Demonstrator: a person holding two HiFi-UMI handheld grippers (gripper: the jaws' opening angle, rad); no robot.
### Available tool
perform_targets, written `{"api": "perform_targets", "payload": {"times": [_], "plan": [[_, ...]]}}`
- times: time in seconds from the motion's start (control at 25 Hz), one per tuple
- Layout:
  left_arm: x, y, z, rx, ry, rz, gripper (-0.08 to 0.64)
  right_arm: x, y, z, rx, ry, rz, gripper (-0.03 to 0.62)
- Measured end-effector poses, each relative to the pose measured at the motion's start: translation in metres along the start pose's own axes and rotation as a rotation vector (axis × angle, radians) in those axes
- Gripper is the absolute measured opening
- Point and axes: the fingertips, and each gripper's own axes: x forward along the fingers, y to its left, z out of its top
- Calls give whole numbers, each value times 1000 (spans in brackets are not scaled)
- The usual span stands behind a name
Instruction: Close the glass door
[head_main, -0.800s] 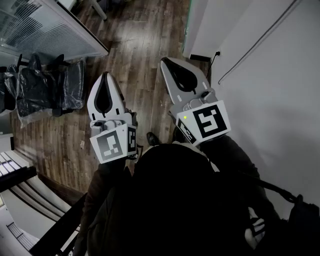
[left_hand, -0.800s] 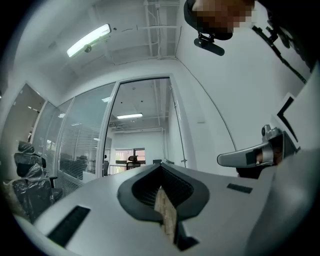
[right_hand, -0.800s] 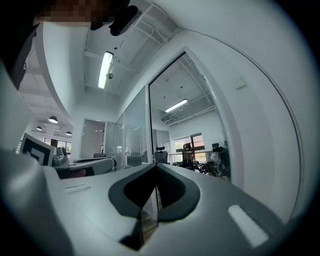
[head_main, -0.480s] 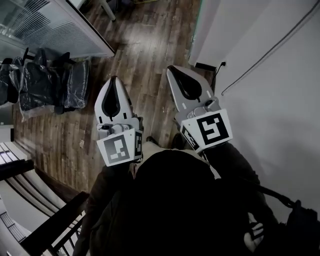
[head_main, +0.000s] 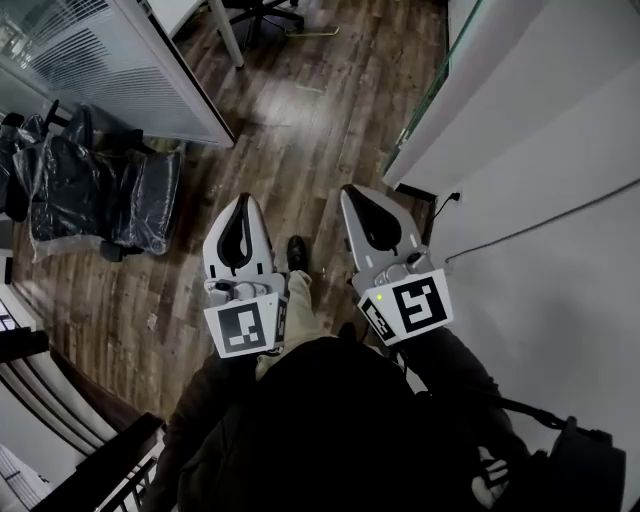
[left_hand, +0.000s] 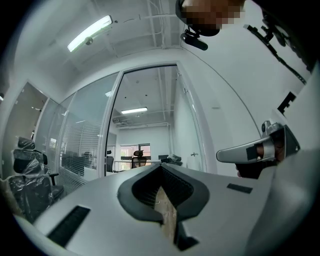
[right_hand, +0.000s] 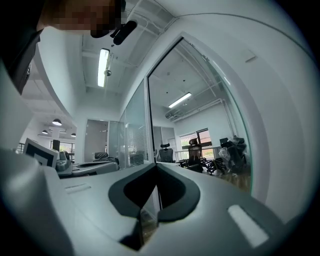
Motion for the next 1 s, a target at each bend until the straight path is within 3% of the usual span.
{"api": "perform_targets", "payload": {"times": [0.16, 0.28, 0.52, 0.76, 1.0], "plan": [[79, 52, -21, 24, 6, -30, -3, 93, -17, 0, -16, -45, -5, 2], [131, 86, -27, 2, 1, -48, -4, 157, -26, -3, -20, -26, -9, 2], [227, 127, -37, -17, -17, -61, -5, 244, -70, -4, -40, -35, -55, 2], [326, 106, -64, 3, -17, -159, -3, 291, -157, -12, -32, -62, -161, 2], [465, 74, -98, 27, -11, -239, -4, 353, -269, -28, -50, -82, -251, 2]]}}
